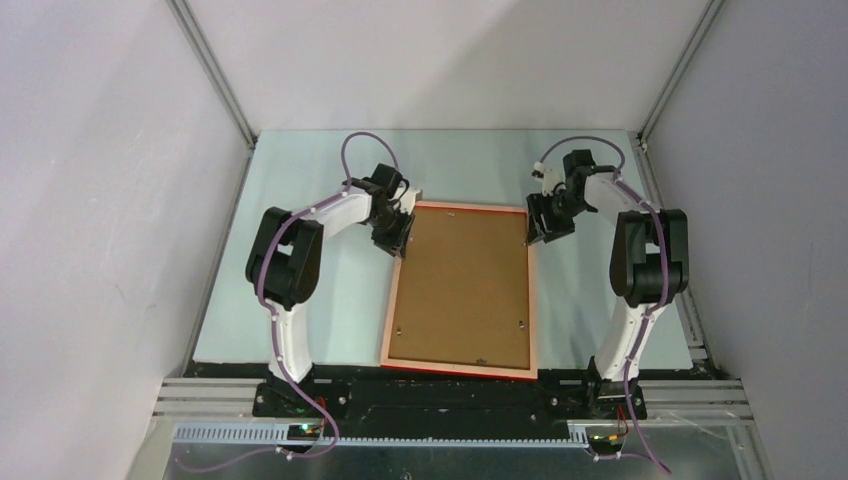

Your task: Put the photo into the frame

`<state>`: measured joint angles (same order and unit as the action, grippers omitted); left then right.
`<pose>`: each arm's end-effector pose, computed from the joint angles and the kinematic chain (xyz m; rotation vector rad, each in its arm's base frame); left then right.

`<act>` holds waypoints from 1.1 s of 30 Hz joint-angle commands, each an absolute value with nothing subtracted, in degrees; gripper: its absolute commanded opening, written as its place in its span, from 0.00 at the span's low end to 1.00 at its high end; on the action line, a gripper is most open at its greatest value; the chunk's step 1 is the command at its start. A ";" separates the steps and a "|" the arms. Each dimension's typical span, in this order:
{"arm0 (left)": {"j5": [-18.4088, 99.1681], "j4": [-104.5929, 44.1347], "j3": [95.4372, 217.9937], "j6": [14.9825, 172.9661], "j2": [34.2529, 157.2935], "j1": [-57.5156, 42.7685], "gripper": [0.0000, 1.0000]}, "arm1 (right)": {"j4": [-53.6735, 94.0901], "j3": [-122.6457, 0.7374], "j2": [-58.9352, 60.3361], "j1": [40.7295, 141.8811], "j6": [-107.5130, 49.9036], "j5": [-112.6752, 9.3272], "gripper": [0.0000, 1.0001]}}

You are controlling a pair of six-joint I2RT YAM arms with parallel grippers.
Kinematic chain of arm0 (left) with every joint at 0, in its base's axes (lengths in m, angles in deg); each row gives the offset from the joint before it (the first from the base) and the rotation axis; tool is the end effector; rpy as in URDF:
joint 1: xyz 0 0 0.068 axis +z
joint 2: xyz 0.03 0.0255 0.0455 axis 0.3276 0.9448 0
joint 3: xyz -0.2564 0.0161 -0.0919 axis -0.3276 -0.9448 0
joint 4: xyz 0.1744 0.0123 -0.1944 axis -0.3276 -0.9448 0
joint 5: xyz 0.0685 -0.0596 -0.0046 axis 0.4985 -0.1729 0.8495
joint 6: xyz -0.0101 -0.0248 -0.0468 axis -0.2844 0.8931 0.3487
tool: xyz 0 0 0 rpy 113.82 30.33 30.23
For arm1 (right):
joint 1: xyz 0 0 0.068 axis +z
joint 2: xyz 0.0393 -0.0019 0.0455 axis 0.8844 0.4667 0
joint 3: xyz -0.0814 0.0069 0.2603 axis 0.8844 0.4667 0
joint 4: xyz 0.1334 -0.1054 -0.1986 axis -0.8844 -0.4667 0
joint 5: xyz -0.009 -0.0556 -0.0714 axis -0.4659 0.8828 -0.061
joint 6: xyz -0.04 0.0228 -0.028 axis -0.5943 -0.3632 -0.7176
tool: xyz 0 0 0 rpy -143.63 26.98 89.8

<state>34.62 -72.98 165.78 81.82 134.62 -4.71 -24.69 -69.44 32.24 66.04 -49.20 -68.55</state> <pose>0.3598 -0.1684 0.1669 0.6588 2.8053 -0.4303 0.3930 0.0413 0.1908 -0.5045 2.7299 0.5677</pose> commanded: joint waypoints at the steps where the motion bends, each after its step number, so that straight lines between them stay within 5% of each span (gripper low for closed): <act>1: 32.03 -72.90 167.91 84.81 134.98 -4.14 0.00 | -23.98 -63.88 27.37 65.87 -48.19 -67.67 0.59; 13: 30.01 -69.83 164.51 88.45 133.58 -0.95 0.00 | -20.59 -53.02 24.25 69.05 -45.25 -68.30 0.57; 24: 27.71 -68.40 162.66 88.56 132.19 2.51 0.00 | -17.14 -58.12 28.98 69.21 -43.57 -65.60 0.05; 33: 26.81 -68.12 164.64 88.63 133.13 5.79 0.00 | -20.17 -73.45 37.10 68.99 -43.28 -67.55 0.00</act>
<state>26.99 -68.67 163.11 90.43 134.25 3.71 -20.49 -66.62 34.84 69.62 -40.61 -66.82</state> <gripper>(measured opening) 0.261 0.076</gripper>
